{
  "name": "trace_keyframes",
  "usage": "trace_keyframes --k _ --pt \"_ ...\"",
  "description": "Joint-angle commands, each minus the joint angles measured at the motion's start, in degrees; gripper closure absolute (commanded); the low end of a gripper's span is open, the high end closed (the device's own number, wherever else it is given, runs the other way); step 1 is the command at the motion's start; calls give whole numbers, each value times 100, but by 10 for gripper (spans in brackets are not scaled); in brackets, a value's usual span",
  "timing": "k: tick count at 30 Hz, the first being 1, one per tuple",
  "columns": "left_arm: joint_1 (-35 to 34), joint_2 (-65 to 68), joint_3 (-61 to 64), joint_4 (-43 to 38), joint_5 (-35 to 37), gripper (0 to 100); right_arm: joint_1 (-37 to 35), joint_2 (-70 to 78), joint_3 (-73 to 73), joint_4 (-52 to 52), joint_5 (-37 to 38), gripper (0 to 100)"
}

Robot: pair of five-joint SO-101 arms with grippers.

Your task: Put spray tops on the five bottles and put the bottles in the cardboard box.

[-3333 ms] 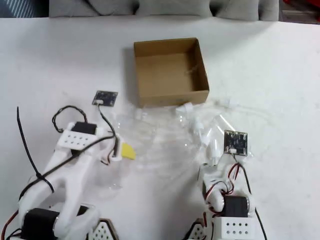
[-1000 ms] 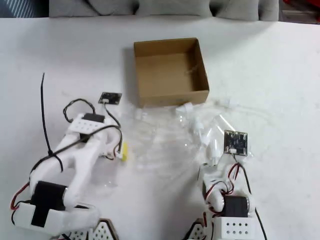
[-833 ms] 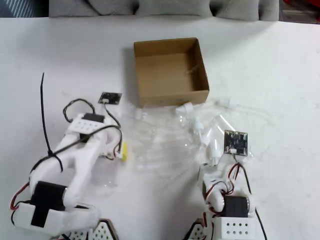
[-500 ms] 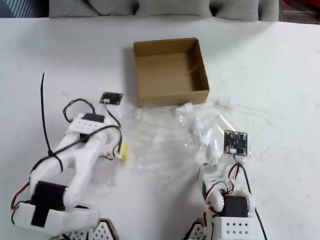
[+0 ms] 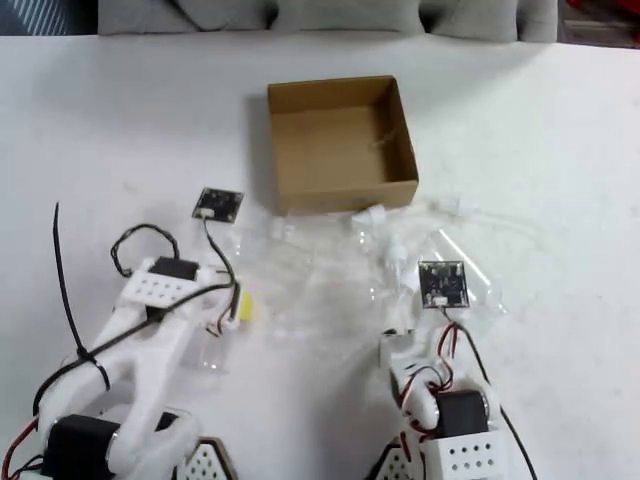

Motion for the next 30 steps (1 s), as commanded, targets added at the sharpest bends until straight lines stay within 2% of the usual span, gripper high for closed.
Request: trace_keyframes --k 1,6,8,12,14,16,18,23,25,30 --pt "13 -242 9 -158 -53 980 -48 -31 44 4 -18 938" --pt "4 -242 18 -158 -53 980 -145 -31 44 -22 -9 943" --pt "-13 -242 18 -158 -53 980 22 -31 44 -224 158 943" --pt "4 -242 26 -158 -53 980 1095 -40 -88 -875 1881 943" --pt "4 -242 26 -158 -53 980 1763 -40 -325 -1253 2488 943" --pt "13 -242 26 -158 -53 980 2308 -31 -501 -1569 2716 940" --pt "22 -242 26 -158 -53 980 2563 -13 -782 -1824 2646 939" --pt "4 -242 26 -158 -53 980 2651 22 -1609 -1789 2690 939" --pt "4 -242 26 -158 -53 980 2466 189 -1864 -1789 2901 939" --pt "-4 -242 26 -176 -53 980 2167 1859 -2681 -1780 3244 940"
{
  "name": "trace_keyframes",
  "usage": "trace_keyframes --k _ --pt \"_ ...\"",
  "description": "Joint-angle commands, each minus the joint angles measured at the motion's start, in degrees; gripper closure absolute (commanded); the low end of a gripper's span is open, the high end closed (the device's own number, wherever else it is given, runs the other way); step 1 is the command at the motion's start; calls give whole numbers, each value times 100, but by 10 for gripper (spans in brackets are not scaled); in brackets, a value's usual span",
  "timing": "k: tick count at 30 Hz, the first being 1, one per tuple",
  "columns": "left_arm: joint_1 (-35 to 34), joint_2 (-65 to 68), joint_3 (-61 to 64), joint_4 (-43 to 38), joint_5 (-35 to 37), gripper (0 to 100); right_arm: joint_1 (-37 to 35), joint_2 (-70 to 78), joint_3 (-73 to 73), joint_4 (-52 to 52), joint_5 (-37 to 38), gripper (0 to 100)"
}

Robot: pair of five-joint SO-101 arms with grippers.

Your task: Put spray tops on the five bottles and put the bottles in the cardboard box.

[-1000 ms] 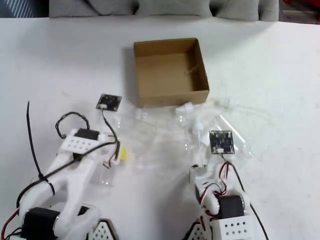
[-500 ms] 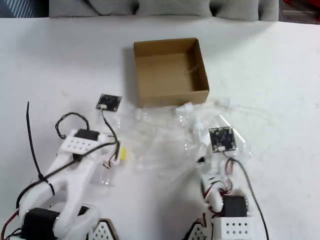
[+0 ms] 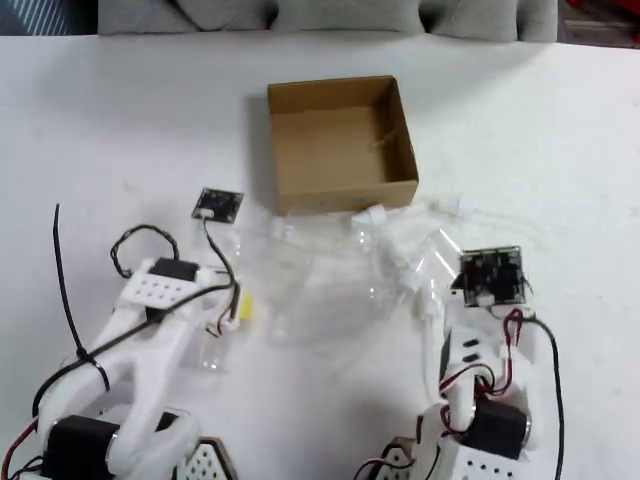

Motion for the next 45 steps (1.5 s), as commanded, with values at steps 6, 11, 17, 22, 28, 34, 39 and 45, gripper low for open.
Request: trace_keyframes --k 6,11,17,22,28,34,39,45 --pt "-4 -224 -18 -185 -53 980 -101 3635 -2303 -31 554 940" --pt "-4 -224 -26 -193 -53 980 -171 5402 -3701 690 1020 939" --pt "22 -224 -26 -193 -53 980 -426 6378 -4378 927 1881 938" --pt "22 -224 -26 -193 -53 980 -778 6923 -4369 -57 3253 938" --pt "13 -224 -26 -193 -53 980 -1112 7767 -4422 -699 3982 935" --pt "22 -224 -26 -193 -53 980 -1138 8989 -5424 -804 3974 783" --pt "22 -224 -26 -193 -53 979 -989 10352 -6620 -804 4009 769" --pt "22 -224 -53 -202 -53 979 -857 11679 -8000 268 4721 769"
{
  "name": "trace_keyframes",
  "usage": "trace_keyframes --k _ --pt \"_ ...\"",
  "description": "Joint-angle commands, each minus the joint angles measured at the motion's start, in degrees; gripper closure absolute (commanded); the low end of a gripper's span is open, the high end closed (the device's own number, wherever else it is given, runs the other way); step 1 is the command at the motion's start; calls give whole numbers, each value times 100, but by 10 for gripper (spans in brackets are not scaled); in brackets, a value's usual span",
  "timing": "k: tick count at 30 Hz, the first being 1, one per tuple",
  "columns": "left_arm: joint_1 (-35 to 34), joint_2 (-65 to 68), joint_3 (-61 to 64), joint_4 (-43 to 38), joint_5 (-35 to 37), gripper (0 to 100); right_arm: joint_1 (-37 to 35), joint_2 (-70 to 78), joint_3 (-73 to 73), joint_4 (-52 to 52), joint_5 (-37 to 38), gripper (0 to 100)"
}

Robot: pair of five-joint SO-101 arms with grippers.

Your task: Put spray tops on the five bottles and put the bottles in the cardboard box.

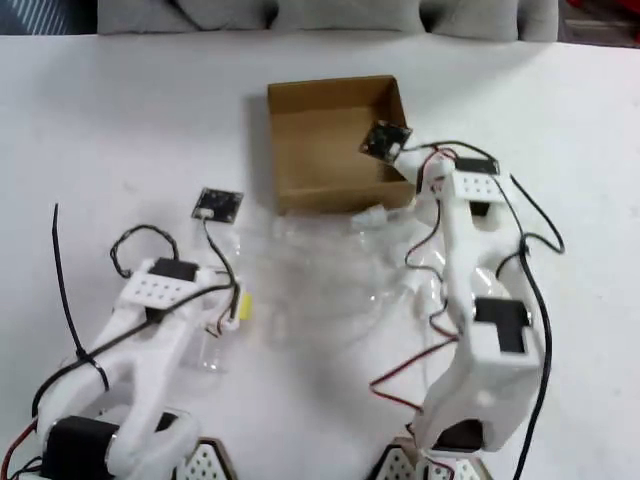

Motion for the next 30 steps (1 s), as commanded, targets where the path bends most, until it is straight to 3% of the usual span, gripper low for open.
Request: trace_keyframes --k 1,8,10,12,13,14,24,30 --pt "22 -224 -53 -202 -53 979 84 479 -1055 831 580 769" --pt "22 -224 -53 -202 -53 979 84 1631 -2338 1103 624 779" --pt "22 -224 -53 -202 -53 979 84 1868 -2541 1112 624 848" --pt "22 -224 -53 -202 -53 979 92 1956 -2681 1174 615 981" --pt "22 -224 -53 -202 -53 979 92 1947 -2716 1270 615 990" --pt "22 -224 -53 -211 -53 979 136 1912 -2752 1437 571 958" --pt "13 -224 -35 -316 -53 979 479 716 -2734 3653 360 981" --pt "4 -224 -35 -316 -53 979 1191 295 -2725 4251 -158 981"
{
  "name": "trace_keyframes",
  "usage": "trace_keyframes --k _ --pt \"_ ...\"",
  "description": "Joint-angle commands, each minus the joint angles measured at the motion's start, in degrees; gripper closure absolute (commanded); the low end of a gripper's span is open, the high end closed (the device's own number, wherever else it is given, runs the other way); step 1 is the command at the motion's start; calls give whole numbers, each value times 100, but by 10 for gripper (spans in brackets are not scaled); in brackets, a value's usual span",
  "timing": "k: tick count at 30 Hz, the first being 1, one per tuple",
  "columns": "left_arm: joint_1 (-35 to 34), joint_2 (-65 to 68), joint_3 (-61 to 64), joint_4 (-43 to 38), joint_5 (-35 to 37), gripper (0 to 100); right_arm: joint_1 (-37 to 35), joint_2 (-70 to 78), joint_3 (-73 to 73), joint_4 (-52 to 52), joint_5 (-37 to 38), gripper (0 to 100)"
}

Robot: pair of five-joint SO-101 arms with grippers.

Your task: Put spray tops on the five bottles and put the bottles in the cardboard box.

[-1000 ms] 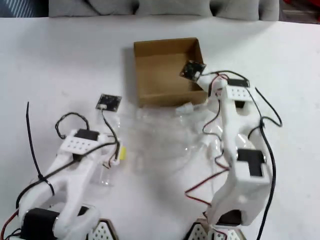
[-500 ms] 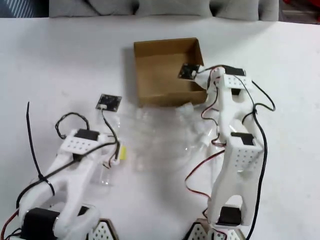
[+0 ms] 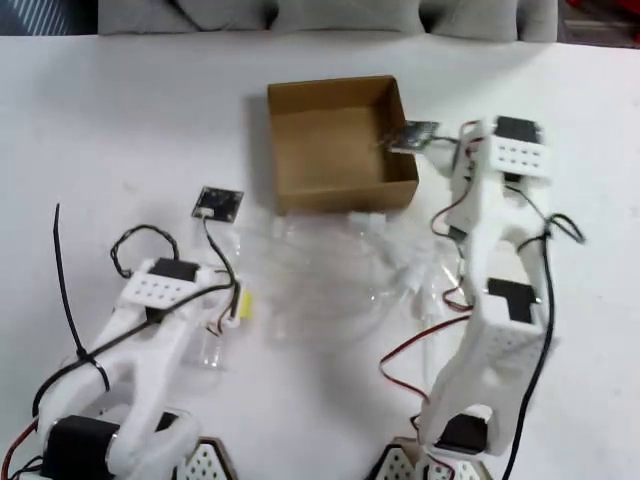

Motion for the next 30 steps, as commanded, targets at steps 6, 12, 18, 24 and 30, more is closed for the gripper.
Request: trace_keyframes --k 6,12,18,24,30 --pt "13 -224 -35 -211 -53 979 910 -576 9 699 -211 981" --pt "13 -224 -35 -211 -53 979 593 -1411 536 699 -264 981" --pt "4 -224 -35 -211 -53 979 -418 -3029 2532 -233 -527 980" --pt "-4 -224 -35 -211 -53 979 -954 -3890 4571 -3345 -1785 981" --pt "4 -224 -35 -211 -53 979 -1499 -3187 4484 -3934 -1873 981"
